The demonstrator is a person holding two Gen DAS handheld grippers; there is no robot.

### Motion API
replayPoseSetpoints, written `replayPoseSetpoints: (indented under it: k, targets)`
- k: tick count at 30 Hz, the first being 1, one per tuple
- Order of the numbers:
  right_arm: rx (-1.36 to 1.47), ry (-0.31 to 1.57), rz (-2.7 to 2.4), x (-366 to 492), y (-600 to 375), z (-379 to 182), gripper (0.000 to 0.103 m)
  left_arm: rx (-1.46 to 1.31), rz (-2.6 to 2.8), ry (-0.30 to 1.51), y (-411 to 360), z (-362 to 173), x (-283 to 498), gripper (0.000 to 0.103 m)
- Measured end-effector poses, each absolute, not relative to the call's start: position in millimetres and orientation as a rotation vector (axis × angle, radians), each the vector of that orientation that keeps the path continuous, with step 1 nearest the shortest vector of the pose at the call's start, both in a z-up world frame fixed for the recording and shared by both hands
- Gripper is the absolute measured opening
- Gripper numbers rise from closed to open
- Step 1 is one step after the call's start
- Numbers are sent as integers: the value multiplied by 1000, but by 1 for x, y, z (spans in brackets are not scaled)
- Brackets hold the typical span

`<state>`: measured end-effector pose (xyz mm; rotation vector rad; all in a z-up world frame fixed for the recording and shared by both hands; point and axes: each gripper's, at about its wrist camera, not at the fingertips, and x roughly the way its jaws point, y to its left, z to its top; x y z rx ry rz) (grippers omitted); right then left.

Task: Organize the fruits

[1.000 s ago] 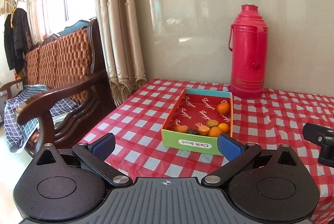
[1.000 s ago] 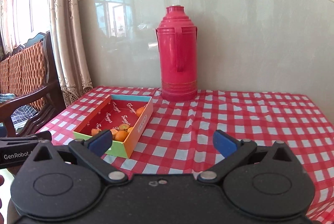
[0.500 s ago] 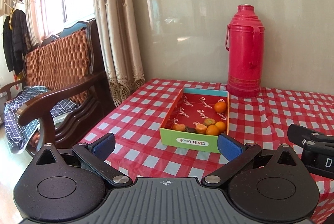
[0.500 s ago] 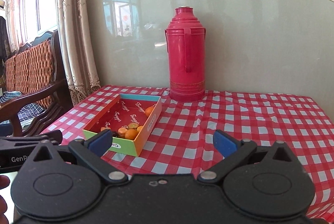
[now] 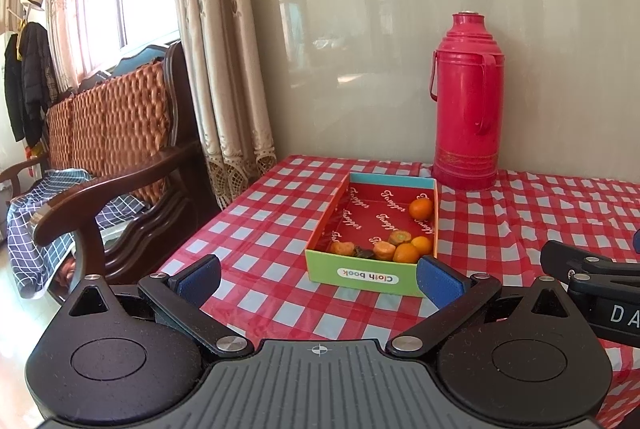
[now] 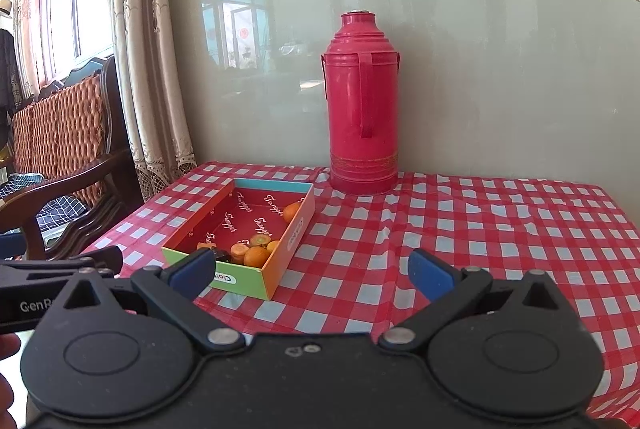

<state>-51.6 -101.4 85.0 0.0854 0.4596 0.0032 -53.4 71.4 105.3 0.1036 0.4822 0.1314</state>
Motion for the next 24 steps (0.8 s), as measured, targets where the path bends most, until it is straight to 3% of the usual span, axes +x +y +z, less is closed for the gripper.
replayPoseSetpoints:
  k: [24]
  targets:
    - [93,457,6,-53,-101,86,97,93,118,492,72,106,-52,103]
